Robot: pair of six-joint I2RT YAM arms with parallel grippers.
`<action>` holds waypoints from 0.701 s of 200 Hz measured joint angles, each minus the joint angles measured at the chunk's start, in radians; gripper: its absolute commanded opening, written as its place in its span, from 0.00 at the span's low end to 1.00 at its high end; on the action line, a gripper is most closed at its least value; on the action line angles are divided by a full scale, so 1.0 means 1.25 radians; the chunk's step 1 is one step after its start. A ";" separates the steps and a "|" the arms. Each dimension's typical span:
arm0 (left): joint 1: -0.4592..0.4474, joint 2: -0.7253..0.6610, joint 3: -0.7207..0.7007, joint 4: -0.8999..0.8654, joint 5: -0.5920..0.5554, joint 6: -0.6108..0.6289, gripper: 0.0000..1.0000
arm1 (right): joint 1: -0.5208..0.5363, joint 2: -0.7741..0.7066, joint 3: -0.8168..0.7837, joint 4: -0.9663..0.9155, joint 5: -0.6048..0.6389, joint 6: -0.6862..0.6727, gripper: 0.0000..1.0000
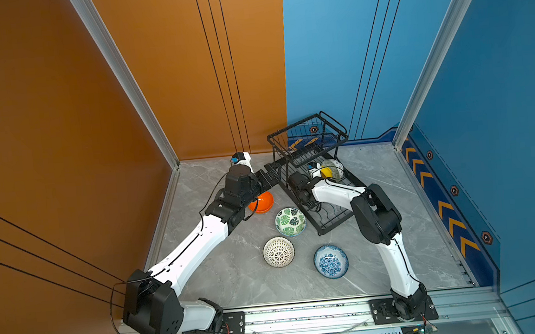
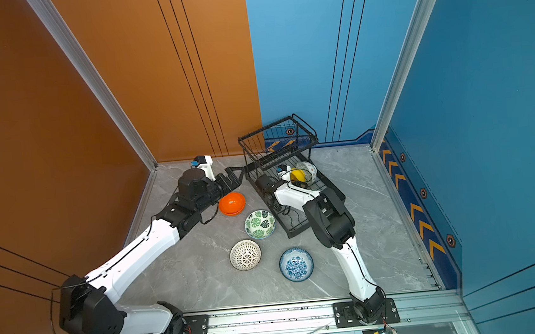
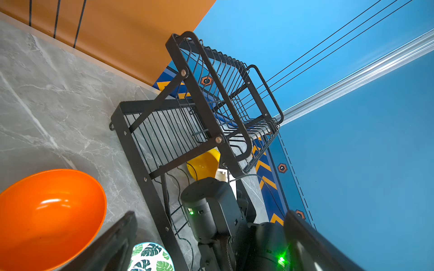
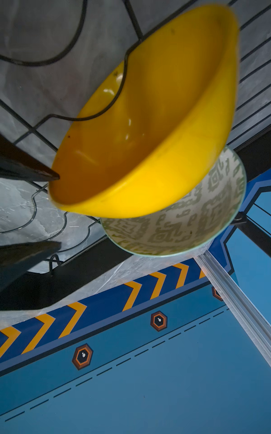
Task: Load bowls into a dish rack
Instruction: Place the bowl in the dish rack, then pick up the bowl from the top-center of the table.
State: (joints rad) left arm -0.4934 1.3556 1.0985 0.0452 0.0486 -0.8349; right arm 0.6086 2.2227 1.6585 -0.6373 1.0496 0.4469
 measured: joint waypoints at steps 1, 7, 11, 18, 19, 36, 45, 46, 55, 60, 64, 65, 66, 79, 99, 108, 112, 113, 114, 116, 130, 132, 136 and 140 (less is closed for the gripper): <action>0.000 0.000 0.000 0.000 0.000 0.000 0.98 | 0.000 0.000 0.000 0.000 0.000 0.000 0.46; 0.000 0.000 0.000 -0.002 -0.001 0.000 0.98 | -0.001 -0.003 -0.001 0.000 -0.003 0.000 0.47; 0.000 0.000 0.001 -0.002 -0.002 0.000 0.98 | -0.001 -0.004 -0.001 -0.001 -0.004 0.000 0.48; -0.001 0.000 0.001 -0.004 -0.003 0.000 0.98 | -0.001 -0.007 -0.001 -0.001 -0.007 0.002 0.49; -0.001 0.000 0.001 -0.004 -0.003 0.000 0.98 | -0.001 -0.007 -0.001 -0.001 -0.008 0.002 0.49; -0.002 0.000 0.001 -0.005 -0.004 0.000 0.98 | -0.001 -0.014 -0.002 -0.001 -0.021 0.002 0.50; -0.004 0.000 0.001 -0.006 -0.005 0.001 0.98 | -0.001 -0.017 -0.002 -0.002 -0.029 0.003 0.52; -0.004 0.000 0.001 -0.006 -0.005 0.000 0.98 | -0.001 -0.018 -0.002 -0.002 -0.029 0.003 0.52; -0.005 0.000 0.001 -0.007 -0.005 0.001 0.98 | -0.001 -0.023 -0.004 -0.002 -0.038 0.002 0.52; -0.005 0.000 0.001 -0.008 -0.005 0.001 0.98 | -0.001 -0.027 -0.006 -0.001 -0.043 0.002 0.52; -0.005 0.000 0.001 -0.009 -0.006 0.001 0.98 | -0.001 -0.031 -0.008 -0.001 -0.046 0.002 0.53; -0.005 0.000 0.001 -0.009 -0.006 0.001 0.98 | -0.001 -0.031 -0.009 -0.001 -0.047 0.002 0.53; -0.005 0.000 0.001 -0.009 -0.006 0.001 0.98 | -0.001 -0.033 -0.010 -0.001 -0.048 0.002 0.53; -0.006 0.000 0.001 -0.009 -0.006 0.001 0.98 | -0.001 -0.047 -0.019 0.000 -0.056 0.002 0.53; -0.008 0.000 0.001 -0.009 -0.009 0.001 0.98 | -0.001 -0.069 -0.034 0.001 -0.066 0.002 0.53; -0.009 0.000 0.001 -0.009 -0.009 0.001 0.98 | -0.001 -0.076 -0.041 0.001 -0.069 0.002 0.53; -0.009 0.000 0.001 -0.009 -0.010 0.001 0.98 | -0.001 -0.079 -0.043 0.001 -0.069 0.002 0.53; -0.009 0.000 0.001 -0.009 -0.010 0.001 0.98 | -0.001 -0.080 -0.044 0.001 -0.070 0.002 0.54; -0.009 0.000 0.001 -0.009 -0.010 0.001 0.98 | -0.001 -0.080 -0.044 0.001 -0.070 0.002 0.54; -0.009 0.000 0.001 -0.009 -0.010 0.001 0.98 | -0.001 -0.081 -0.045 0.001 -0.071 0.002 0.54; -0.010 0.000 0.002 -0.009 -0.012 0.001 0.98 | -0.001 -0.087 -0.051 0.001 -0.074 0.002 0.55; -0.010 0.000 0.001 -0.009 -0.012 0.001 0.98 | -0.001 -0.087 -0.051 0.001 -0.075 0.002 0.55; -0.009 0.000 0.001 -0.009 -0.013 0.001 0.98 | -0.001 -0.089 -0.053 0.001 -0.078 0.002 0.55; -0.010 0.000 0.002 -0.009 -0.013 0.001 0.98 | -0.002 -0.089 -0.055 0.001 -0.079 0.002 0.55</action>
State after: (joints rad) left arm -0.5056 1.3556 1.1004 0.0338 0.0322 -0.8337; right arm 0.6067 2.1109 1.5902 -0.6357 0.9504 0.4488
